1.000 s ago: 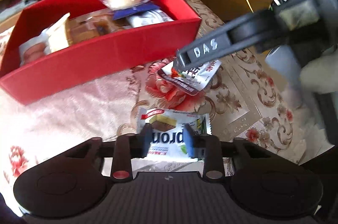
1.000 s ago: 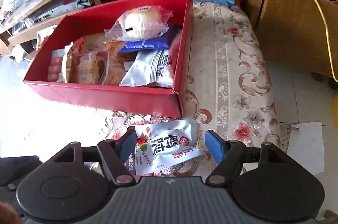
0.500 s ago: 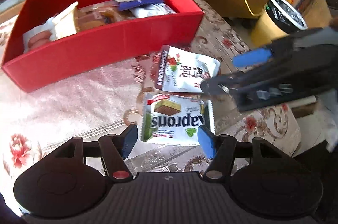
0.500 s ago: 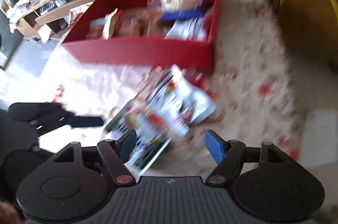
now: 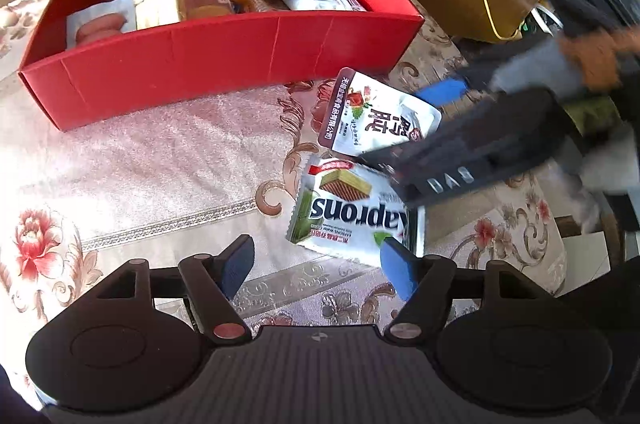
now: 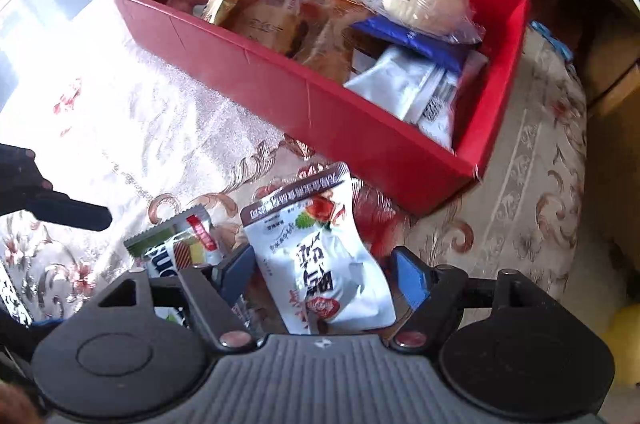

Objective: Organize snacks
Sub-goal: 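Move both tools back to the Kaprons wafer pack and white pouch on the table, then grasp the Kaprons wafer pack with the left gripper while the right grasps the white pouch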

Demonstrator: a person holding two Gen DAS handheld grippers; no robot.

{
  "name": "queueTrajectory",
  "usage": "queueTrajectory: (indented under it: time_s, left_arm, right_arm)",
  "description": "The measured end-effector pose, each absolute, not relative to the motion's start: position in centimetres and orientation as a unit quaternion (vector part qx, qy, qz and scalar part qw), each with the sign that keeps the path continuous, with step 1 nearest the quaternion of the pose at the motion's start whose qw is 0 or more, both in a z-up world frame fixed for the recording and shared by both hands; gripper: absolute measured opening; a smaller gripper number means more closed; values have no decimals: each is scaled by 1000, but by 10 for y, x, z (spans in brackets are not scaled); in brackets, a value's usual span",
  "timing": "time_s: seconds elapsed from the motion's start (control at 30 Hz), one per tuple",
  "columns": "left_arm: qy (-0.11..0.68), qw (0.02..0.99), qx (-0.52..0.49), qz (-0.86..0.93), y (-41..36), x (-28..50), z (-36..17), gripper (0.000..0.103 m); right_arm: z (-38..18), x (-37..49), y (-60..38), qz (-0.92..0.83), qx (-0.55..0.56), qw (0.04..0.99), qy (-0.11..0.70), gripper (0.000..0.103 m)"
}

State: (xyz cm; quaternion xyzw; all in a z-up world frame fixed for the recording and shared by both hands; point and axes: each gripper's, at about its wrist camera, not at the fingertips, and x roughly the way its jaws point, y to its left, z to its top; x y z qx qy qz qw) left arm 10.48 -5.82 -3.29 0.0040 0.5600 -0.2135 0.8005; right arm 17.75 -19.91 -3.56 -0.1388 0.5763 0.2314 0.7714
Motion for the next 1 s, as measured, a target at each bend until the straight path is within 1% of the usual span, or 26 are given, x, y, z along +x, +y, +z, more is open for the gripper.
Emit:
queueTrajectory:
  time_s: [0.03,0.07,0.1,0.17,0.2,0.3,0.53,0.6,0.67,0.7,0.73,0.83,0.9,0.93,1.0]
  left_arm:
    - [561,800,1,-214,-59,106,-34,76]
    - [562,799,0,-215,-59,106,-33,77]
    - [563,797,-2,-217,-62,106,-34,78]
    - [564,796,-2,-221,-67,106,-35,78]
    - [563,796,-2,-223,-69,105,-34,79]
    - [563,797,-11,-218,-72,102,-33,80]
    - [574,798,-76,-165,-73,102,-41,83]
    - [571,801,-115,-138,-71,104,-43,87]
    - [562,806,-151,-110,-70,105,-44,90]
    - [559,808,-160,-99,-72,105,-44,93]
    - [556,810,-164,-88,-76,105,-44,94]
    - [544,825,-140,-60,-92,107,-45,95]
    - [537,835,-109,-48,-103,108,-46,95]
    - [535,838,-97,-45,-107,107,-48,95]
    - [533,843,-54,-49,-115,104,-49,92]
  right_arm:
    - [-35,172,-203,227,-133,776,573,70]
    - [-35,168,-205,222,-128,779,572,66]
    - [-34,163,-208,216,-123,782,572,58]
    - [-31,153,-216,202,-114,786,573,51]
    - [-31,148,-220,197,-110,788,573,50]
    - [-28,133,-231,192,-99,787,578,50]
    - [-24,111,-247,159,-79,795,580,50]
    - [-23,110,-255,134,-73,800,580,50]
    - [-22,108,-261,127,-62,800,584,50]
    - [-24,109,-262,127,-57,799,585,52]
    - [-25,108,-262,128,-59,798,586,52]
    - [-29,108,-262,129,-57,796,589,56]
    - [-29,107,-263,134,-50,796,588,61]
    - [-29,106,-263,137,-50,796,588,61]
    - [-29,105,-266,136,-50,797,586,62]
